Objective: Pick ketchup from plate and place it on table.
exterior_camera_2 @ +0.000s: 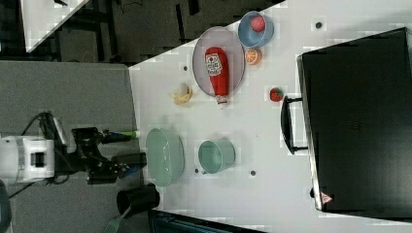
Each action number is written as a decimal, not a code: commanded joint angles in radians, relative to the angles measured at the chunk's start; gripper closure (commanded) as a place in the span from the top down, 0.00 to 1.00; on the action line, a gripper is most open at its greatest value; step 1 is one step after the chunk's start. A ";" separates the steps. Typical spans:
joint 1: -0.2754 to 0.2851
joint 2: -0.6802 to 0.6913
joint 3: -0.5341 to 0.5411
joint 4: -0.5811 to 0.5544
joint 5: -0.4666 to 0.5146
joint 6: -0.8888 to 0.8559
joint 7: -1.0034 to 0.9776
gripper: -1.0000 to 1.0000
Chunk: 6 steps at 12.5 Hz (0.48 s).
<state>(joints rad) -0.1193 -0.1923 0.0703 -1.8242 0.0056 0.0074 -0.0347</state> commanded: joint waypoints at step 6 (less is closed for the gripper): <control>0.016 0.227 0.081 -0.004 0.007 0.148 -0.090 1.00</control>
<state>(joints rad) -0.1130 0.0029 0.1472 -1.8096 0.0047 0.1494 -0.0625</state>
